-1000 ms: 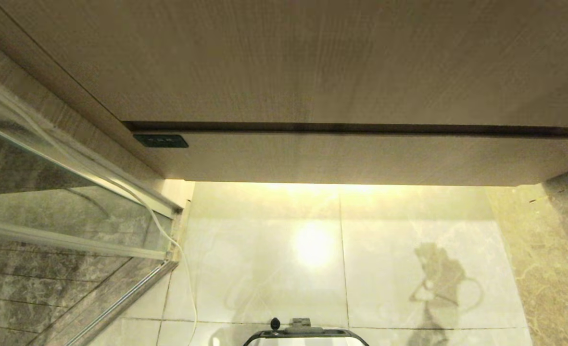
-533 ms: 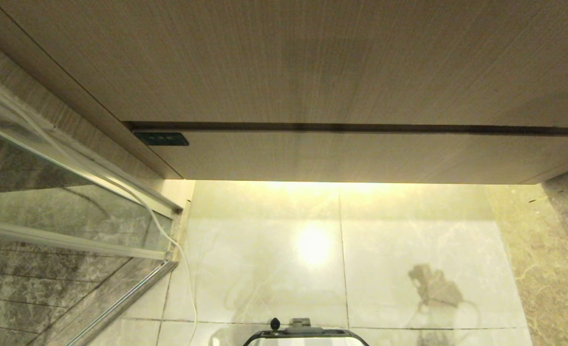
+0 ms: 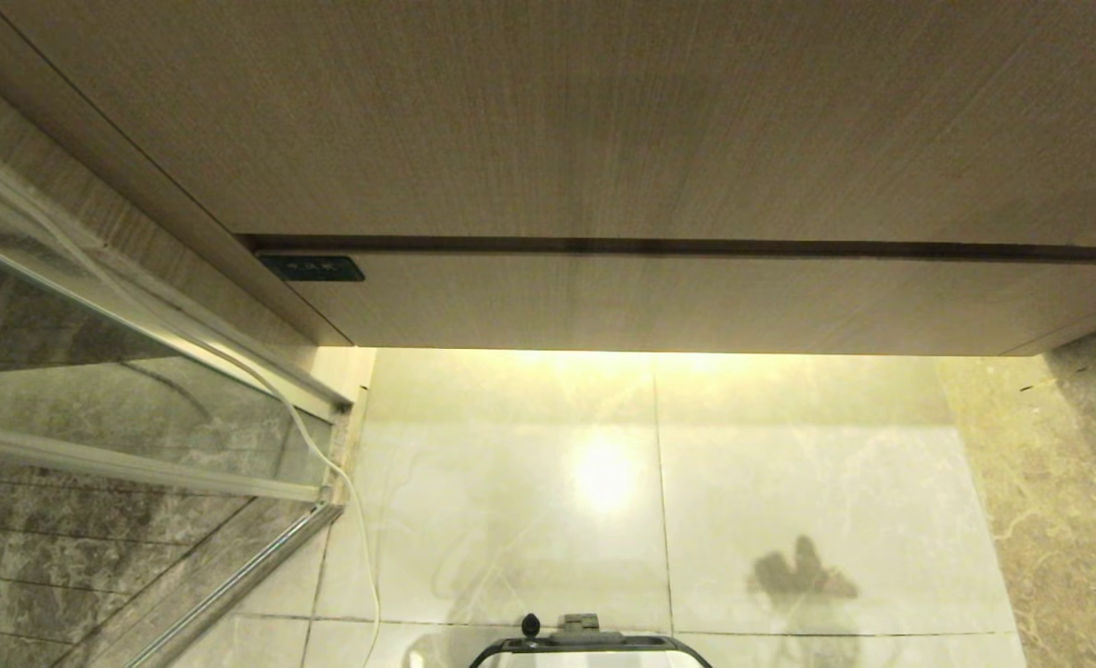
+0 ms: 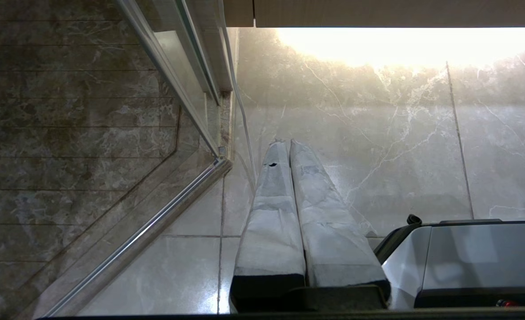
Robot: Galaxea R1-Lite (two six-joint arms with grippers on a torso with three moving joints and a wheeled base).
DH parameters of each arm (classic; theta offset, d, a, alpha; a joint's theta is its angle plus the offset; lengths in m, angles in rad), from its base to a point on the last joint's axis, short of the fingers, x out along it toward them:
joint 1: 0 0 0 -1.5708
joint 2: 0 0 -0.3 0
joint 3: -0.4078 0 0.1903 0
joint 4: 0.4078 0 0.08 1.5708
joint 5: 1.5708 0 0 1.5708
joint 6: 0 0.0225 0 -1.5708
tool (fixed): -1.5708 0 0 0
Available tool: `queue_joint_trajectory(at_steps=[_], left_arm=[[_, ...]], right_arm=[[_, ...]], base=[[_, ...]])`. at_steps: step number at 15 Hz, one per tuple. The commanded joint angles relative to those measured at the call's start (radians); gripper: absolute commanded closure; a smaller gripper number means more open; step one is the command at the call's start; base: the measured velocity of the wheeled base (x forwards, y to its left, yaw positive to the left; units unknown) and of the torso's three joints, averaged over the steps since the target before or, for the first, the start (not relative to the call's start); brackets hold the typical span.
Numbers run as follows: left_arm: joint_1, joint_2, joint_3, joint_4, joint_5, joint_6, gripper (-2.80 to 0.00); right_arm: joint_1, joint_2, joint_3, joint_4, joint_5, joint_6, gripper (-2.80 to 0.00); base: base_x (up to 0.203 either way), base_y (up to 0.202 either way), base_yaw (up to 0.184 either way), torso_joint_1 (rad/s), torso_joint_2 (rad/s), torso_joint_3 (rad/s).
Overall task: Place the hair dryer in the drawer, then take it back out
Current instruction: Pull open the drawer
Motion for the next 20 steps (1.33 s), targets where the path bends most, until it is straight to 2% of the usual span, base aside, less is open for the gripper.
queue_joint_trajectory(at_steps=[1,3,10,14,17,20], left_arm=[[0.000,0.000,0.000,0.000,0.001,0.000,0.00],[0.000,0.000,0.000,0.000,0.001,0.000,0.00],[0.000,0.000,0.000,0.000,0.001,0.000,0.00],[-0.001,0.000,0.000,0.000,0.001,0.000,0.00],[-0.001,0.000,0.000,0.000,0.001,0.000,0.00],[0.000,0.000,0.001,0.000,0.001,0.000,0.00]], right_arm=[[0.007,-0.198,-0.020,0.128,0.003,-0.031,0.00],[-0.007,-0.281,-0.041,0.272,0.002,-0.037,0.00],[-0.002,-0.435,-0.054,0.300,-0.001,-0.045,0.00],[0.056,-0.387,-0.086,0.344,0.001,-0.047,0.00],[0.128,-0.272,-0.105,0.356,0.003,-0.035,0.00],[0.226,-0.144,-0.144,0.350,0.002,0.036,0.00]], base=[[0.000,0.000,0.000,0.000,0.00,0.000],[0.000,0.000,0.000,0.000,0.00,0.000],[0.000,0.000,0.000,0.000,0.00,0.000],[0.000,0.000,0.000,0.000,0.00,0.000],[0.000,0.000,0.000,0.000,0.00,0.000],[0.000,0.000,0.000,0.000,0.00,0.000]])
